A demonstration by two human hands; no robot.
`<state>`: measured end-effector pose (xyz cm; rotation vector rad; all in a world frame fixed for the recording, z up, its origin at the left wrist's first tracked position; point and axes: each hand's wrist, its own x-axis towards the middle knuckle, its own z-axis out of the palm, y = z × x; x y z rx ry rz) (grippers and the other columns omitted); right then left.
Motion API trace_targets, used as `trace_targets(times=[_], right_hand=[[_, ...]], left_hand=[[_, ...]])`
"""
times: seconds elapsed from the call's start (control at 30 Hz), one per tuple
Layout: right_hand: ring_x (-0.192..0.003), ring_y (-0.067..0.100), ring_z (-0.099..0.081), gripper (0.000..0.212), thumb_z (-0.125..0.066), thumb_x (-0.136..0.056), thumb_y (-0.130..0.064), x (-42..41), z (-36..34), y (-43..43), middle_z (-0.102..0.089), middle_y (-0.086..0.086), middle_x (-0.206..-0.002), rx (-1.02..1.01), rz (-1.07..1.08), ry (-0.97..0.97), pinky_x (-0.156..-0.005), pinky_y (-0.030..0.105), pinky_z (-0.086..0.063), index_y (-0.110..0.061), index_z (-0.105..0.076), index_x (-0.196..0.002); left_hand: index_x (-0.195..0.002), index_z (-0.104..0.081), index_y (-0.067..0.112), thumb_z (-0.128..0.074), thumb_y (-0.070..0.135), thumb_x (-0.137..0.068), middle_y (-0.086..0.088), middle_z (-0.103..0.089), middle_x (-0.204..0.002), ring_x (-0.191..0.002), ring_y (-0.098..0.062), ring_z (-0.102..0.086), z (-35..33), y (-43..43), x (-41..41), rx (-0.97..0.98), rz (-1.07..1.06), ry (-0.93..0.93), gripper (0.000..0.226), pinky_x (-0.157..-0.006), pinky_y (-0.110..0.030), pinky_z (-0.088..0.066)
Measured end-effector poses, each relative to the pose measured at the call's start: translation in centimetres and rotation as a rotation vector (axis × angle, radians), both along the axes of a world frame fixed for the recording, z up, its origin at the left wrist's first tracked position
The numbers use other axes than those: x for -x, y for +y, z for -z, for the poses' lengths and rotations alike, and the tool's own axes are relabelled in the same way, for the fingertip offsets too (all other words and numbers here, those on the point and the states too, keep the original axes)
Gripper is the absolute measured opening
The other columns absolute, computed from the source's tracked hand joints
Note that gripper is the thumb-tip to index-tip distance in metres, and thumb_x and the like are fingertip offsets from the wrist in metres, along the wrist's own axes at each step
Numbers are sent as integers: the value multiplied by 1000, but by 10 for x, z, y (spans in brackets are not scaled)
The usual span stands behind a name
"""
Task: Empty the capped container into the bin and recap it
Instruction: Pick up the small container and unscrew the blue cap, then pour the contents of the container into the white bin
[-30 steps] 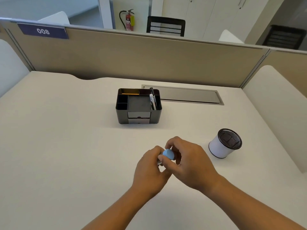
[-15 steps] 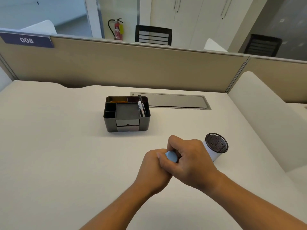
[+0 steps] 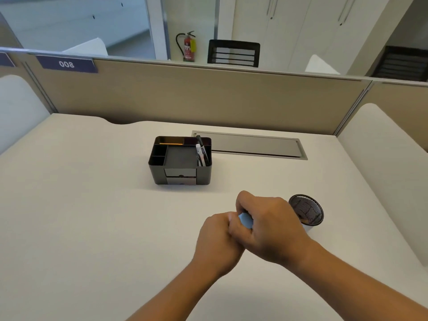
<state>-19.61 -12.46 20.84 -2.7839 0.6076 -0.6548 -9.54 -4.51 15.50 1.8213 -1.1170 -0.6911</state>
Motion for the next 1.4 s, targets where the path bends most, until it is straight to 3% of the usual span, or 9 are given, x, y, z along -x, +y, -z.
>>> trace_targets(times=[0.1, 0.43, 0.57, 0.7, 0.87, 0.97, 1.13, 1.27, 1.4], right_hand=[[-42, 15, -31, 39, -41, -85, -52, -3, -1, -3, -38, -5, -50, 75, 126, 106, -40, 19, -15, -25, -33, -59], [-43, 19, -36, 39, -42, -87, -35, 7, -5, -20, -46, -1, -49, 120, -202, 127, -43, 24, -24, -18, -43, -52], [-42, 21, -43, 36, -46, -84, -31, 7, -3, -25, -51, 0, -50, 180, -327, 167, -46, 22, -22, -14, -53, -54], [-46, 20, -42, 34, -47, -85, -41, 6, -2, -33, -52, -1, -58, 163, -288, 194, -45, 24, -25, -15, -52, -63], [-61, 14, -50, 36, -51, -87, -56, 7, 7, -40, -56, -7, -75, -179, -106, 73, -54, 28, -46, -21, -56, -80], [-63, 15, -58, 32, -58, -88, -51, 12, 17, -44, -63, -7, -74, -382, -42, -185, -53, 20, -46, -20, -63, -78], [-44, 16, -52, 41, -61, -89, -48, 30, 70, -48, -64, 21, -68, -937, 276, -595, -43, 24, -44, -13, -68, -68], [-38, 16, -51, 52, -57, -83, -53, 57, 140, -41, -62, 7, -48, -1044, 540, -424, -40, 25, -44, -5, -68, -64], [-38, 16, -51, 44, -62, -94, -36, 81, 182, -43, -59, 2, -43, -1092, 576, -264, -39, 28, -46, -8, -67, -60]], left_hand=[[-57, -51, 11, -43, 21, -76, -2, -53, -50, -48, -14, -40, 0, -6, 5, 0, -74, 10, 22, -45, -34, -35], [-52, -44, 17, -45, 15, -69, 12, -41, -47, -49, -7, -30, -6, -11, 3, -57, 308, 276, 18, -44, -23, -25], [-83, -61, 2, -50, 6, -75, -18, -61, -77, -70, -15, -51, -2, -12, 2, -118, 438, 374, 14, -61, -33, -44], [-79, -60, 2, -57, 13, -76, -14, -60, -71, -65, -17, -51, 3, -17, -2, -82, 351, 362, 11, -57, -35, -43], [-55, -42, 18, -59, 14, -76, 9, -38, -52, -50, -11, -31, 7, -24, -15, -41, 227, 351, 28, -44, -20, -28], [-75, -58, 17, -62, 24, -75, 5, -50, -62, -57, -11, -43, 14, -27, -22, -20, 222, 218, 8, -53, -24, -38], [-77, -47, 24, -49, 31, -72, 9, -45, -66, -55, -6, -36, 23, -33, -28, -28, 208, 145, 9, -53, -25, -34], [-86, -46, 27, -37, 27, -89, -3, -49, -77, -67, -12, -38, 32, -39, -28, -38, 219, 219, 9, -63, -33, -36], [-91, -45, 28, -34, 27, -86, -10, -52, -83, -70, -14, -39, 36, -47, -23, -44, 228, 206, 12, -65, -35, -37]])
